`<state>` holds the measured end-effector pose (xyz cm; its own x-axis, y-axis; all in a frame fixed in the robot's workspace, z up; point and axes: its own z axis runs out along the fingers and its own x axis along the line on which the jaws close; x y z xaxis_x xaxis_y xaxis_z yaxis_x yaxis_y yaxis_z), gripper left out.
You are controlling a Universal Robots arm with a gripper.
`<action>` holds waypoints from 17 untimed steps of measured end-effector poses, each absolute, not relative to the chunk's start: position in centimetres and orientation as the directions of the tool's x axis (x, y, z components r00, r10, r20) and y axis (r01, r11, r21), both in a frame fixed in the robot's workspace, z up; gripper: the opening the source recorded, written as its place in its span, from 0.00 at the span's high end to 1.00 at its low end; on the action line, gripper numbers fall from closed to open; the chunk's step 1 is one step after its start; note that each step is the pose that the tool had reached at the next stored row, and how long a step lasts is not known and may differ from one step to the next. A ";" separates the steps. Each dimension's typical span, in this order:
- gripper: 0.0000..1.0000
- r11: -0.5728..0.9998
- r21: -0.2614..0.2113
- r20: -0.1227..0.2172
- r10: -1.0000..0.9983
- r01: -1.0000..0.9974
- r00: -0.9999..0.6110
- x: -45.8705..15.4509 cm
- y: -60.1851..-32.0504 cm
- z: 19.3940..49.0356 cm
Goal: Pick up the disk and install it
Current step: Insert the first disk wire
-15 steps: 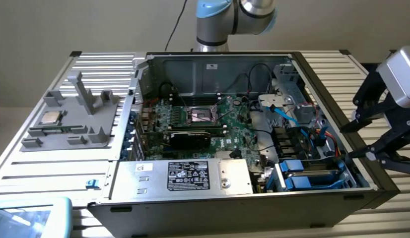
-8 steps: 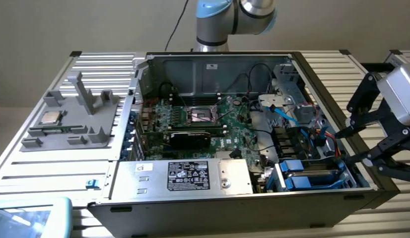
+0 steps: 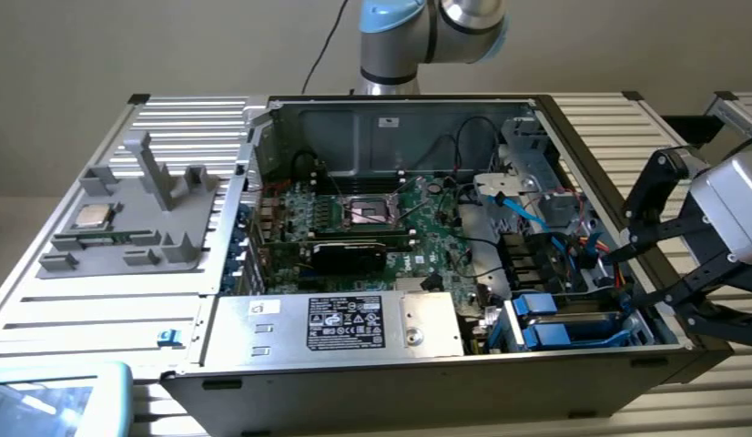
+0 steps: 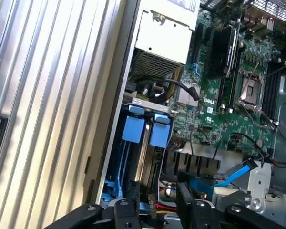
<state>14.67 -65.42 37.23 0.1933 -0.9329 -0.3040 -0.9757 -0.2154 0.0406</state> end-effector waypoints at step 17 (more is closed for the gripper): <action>0.56 -0.235 0.026 -0.362 -0.908 -0.972 0.210 15.0 -66.2 35.1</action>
<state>14.95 -66.17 35.12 0.2104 -0.9082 -0.3618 -0.9715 -0.2355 0.0260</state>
